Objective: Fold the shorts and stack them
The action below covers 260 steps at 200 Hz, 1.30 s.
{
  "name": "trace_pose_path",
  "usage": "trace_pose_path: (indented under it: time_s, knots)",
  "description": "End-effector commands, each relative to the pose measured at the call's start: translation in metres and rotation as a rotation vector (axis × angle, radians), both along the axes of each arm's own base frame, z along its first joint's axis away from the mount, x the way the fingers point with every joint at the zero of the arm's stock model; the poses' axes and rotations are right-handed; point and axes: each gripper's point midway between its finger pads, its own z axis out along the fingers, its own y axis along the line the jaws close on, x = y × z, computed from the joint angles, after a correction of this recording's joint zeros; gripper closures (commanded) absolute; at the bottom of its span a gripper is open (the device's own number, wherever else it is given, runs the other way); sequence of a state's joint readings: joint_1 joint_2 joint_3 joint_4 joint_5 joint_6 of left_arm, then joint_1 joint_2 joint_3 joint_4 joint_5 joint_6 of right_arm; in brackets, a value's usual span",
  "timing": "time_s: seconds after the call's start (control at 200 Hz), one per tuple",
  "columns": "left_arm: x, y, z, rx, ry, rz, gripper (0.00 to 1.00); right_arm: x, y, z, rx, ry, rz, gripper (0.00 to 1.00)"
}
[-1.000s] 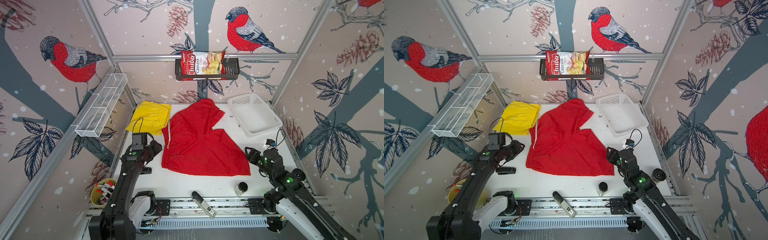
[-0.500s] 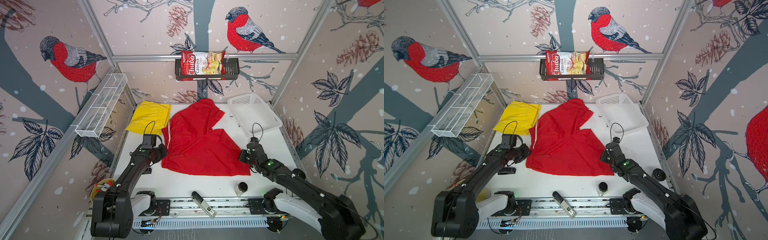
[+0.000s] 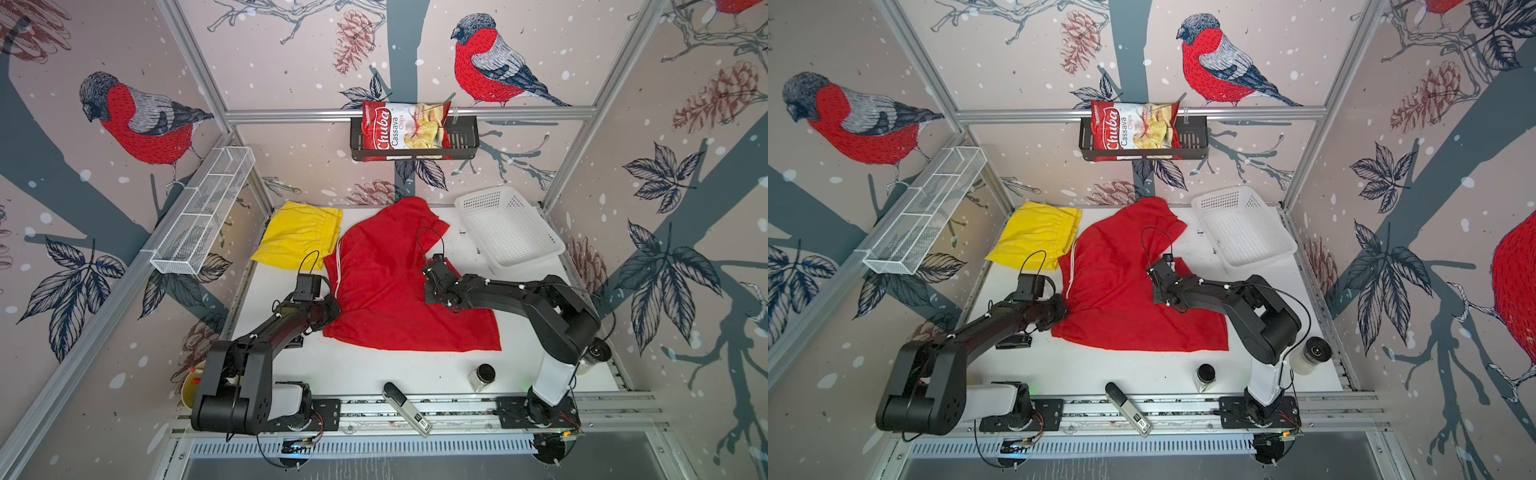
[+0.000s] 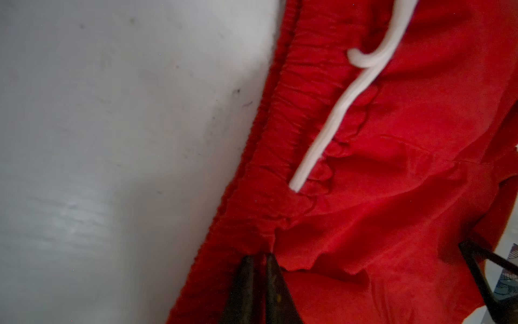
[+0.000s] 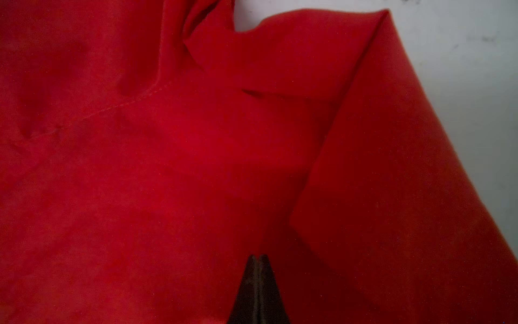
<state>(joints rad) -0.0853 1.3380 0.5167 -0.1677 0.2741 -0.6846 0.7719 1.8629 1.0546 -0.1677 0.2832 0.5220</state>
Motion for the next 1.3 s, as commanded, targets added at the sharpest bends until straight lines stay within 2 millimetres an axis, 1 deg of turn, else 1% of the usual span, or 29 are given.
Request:
trace_pose_path:
  time_s: [0.0,0.1,0.17,0.215,0.25,0.325,0.45,0.54,0.64,0.77,0.865,0.92,1.011,1.066,1.101,1.166,1.191,1.241,1.296]
  knots:
    - [0.003,-0.002,-0.012,-0.002,-0.008,0.002,0.86,0.006,-0.006,-0.009,-0.096,-0.007,0.005,1.0]
    - [-0.002,0.0,-0.028,0.01,0.038,0.005,0.88,0.012,-0.009,-0.017,-0.129,-0.002,-0.01,1.0]
    - [-0.006,0.002,-0.04,0.021,0.077,0.007,0.93,0.019,-0.017,-0.019,-0.161,-0.017,-0.038,1.0]
    - [-0.009,0.002,-0.046,0.027,0.104,0.006,0.97,0.025,-0.026,-0.019,-0.186,-0.027,-0.061,1.0]
    - [-0.008,0.001,-0.047,0.019,0.11,-0.005,1.0,0.031,-0.033,-0.018,-0.2,-0.037,-0.077,1.0]
    - [-0.007,0.001,-0.047,0.024,0.108,-0.004,1.0,0.046,-0.051,-0.013,-0.223,-0.054,-0.119,1.0]
    - [-0.008,0.015,-0.048,0.1,0.139,0.024,1.0,0.072,-0.086,-0.003,-0.253,-0.075,-0.189,1.0]
    - [-0.014,0.021,-0.052,0.115,0.165,0.032,1.0,0.089,-0.11,0.009,-0.274,-0.093,-0.233,1.0]
    - [-0.015,0.021,-0.051,0.105,0.163,0.037,1.0,0.101,-0.126,0.027,-0.299,-0.132,-0.267,1.0]
    - [-0.02,0.022,-0.052,0.105,0.182,0.044,1.0,0.108,-0.134,0.056,-0.303,-0.192,-0.284,1.0]
    - [-0.025,0.025,-0.051,0.118,0.192,0.047,1.0,0.108,-0.14,0.073,-0.289,-0.228,-0.295,1.0]
    - [-0.028,0.026,-0.048,0.122,0.192,0.05,1.0,0.107,-0.139,0.082,-0.261,-0.244,-0.29,1.0]
    - [-0.03,0.028,-0.035,0.128,0.156,0.067,1.0,0.105,-0.124,0.1,-0.164,-0.278,-0.247,1.0]
    - [-0.03,0.033,-0.022,0.15,0.127,0.088,1.0,0.106,-0.112,0.113,-0.105,-0.307,-0.209,1.0]
    - [-0.028,0.039,-0.012,0.173,0.102,0.114,1.0,0.107,-0.104,0.122,-0.073,-0.324,-0.185,0.97]
    - [-0.024,0.051,0.013,0.222,0.026,0.169,1.0,0.11,-0.089,0.132,-0.033,-0.346,-0.148,0.93]
    - [-0.021,0.055,0.026,0.236,-0.017,0.19,0.99,0.112,-0.084,0.136,-0.024,-0.353,-0.139,0.91]
    - [-0.016,0.06,0.049,0.245,-0.102,0.215,0.94,0.116,-0.072,0.141,-0.012,-0.358,-0.116,0.88]
    - [-0.007,0.06,0.077,0.228,-0.211,0.233,0.88,0.122,-0.058,0.143,-0.006,-0.362,-0.094,0.85]
